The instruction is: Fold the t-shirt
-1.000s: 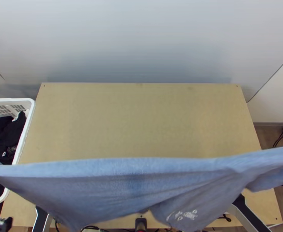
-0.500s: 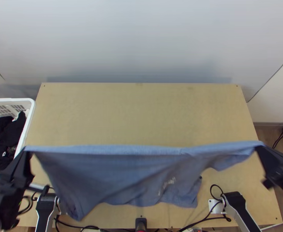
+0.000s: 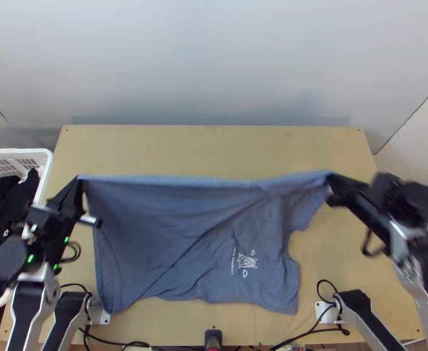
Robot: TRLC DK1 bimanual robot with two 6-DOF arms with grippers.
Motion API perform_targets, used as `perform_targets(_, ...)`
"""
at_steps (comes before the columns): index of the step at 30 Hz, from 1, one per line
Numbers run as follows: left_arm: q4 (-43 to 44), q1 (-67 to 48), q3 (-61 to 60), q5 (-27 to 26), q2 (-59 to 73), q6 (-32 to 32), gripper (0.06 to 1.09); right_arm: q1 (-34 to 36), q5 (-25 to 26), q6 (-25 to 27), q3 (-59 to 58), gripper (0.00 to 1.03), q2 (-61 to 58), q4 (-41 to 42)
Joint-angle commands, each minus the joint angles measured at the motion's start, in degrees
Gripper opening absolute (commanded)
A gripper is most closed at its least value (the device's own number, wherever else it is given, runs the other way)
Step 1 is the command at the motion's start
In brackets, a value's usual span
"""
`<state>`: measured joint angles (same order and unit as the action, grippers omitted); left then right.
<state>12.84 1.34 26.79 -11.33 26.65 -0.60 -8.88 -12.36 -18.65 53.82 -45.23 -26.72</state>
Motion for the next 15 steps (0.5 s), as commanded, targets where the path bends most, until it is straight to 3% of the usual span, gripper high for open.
perform_targets(1, 12.0, -0.2, -0.7, 4.0, 21.7, 5.2, 0.09, -3.2, 5.9, -0.2, -7.8, 0.03, -15.9, 22.0)
perform_targets(8, 15.8, -0.3, 7.0, 7.9, 41.9, 5.4, 0.09, -3.3, 9.2, 2.0, -6.2, 0.03, -33.0, 36.8)
perform_targets(15, 17.6, -0.4, 18.0, 8.1, 58.3, 3.8, 0.09, -2.6, 9.8, 3.6, 2.1, 0.03, -49.3, 42.5)
